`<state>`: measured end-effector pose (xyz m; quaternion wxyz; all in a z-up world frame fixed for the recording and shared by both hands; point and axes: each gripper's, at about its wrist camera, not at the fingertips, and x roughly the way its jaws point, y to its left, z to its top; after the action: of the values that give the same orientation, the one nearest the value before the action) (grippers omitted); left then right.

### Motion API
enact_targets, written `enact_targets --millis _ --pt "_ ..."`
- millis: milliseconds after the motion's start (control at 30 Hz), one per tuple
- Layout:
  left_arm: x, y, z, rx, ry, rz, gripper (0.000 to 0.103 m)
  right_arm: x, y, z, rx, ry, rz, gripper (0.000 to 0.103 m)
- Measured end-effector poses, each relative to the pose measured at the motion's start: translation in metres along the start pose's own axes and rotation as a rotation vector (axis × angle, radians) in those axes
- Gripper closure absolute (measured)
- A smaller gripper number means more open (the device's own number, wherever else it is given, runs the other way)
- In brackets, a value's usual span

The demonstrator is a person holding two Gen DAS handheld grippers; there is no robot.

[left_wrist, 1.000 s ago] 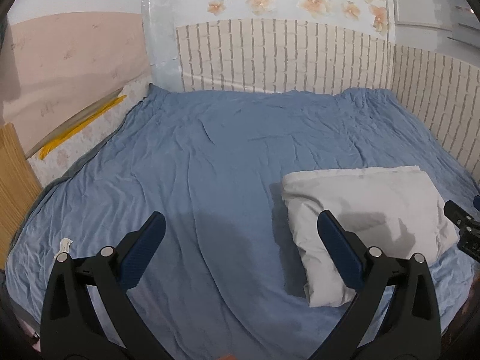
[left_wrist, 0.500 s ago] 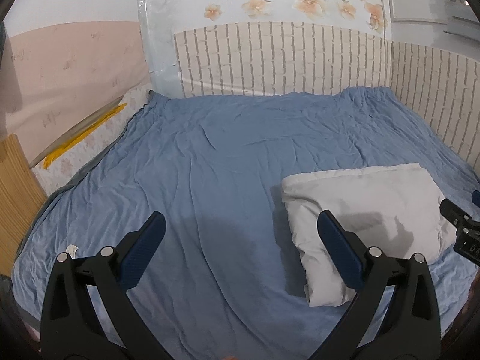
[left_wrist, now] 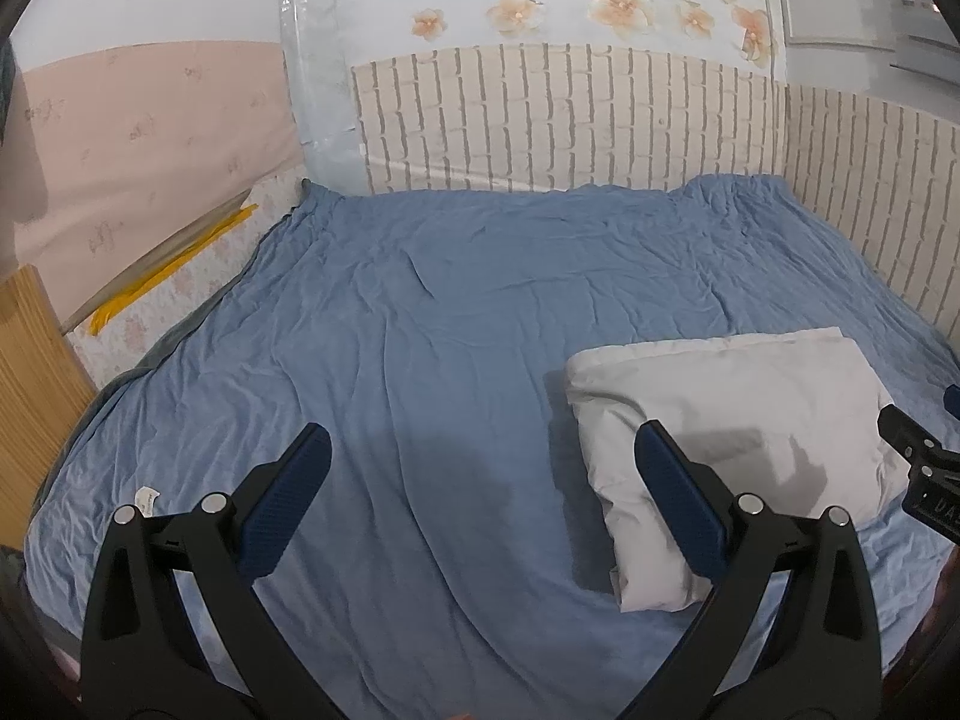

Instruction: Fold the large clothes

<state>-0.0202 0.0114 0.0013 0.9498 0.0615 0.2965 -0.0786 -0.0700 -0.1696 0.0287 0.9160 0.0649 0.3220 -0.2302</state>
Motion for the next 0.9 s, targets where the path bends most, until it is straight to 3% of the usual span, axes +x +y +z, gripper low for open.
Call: enact_targets --millis 900 --pt "0.0086 0.0013 -0.0015 -0.012 0.012 0.018 0.003 0.0024 -0.0049 -0.0026 -0.006 -0.003 -0.014 0.002"
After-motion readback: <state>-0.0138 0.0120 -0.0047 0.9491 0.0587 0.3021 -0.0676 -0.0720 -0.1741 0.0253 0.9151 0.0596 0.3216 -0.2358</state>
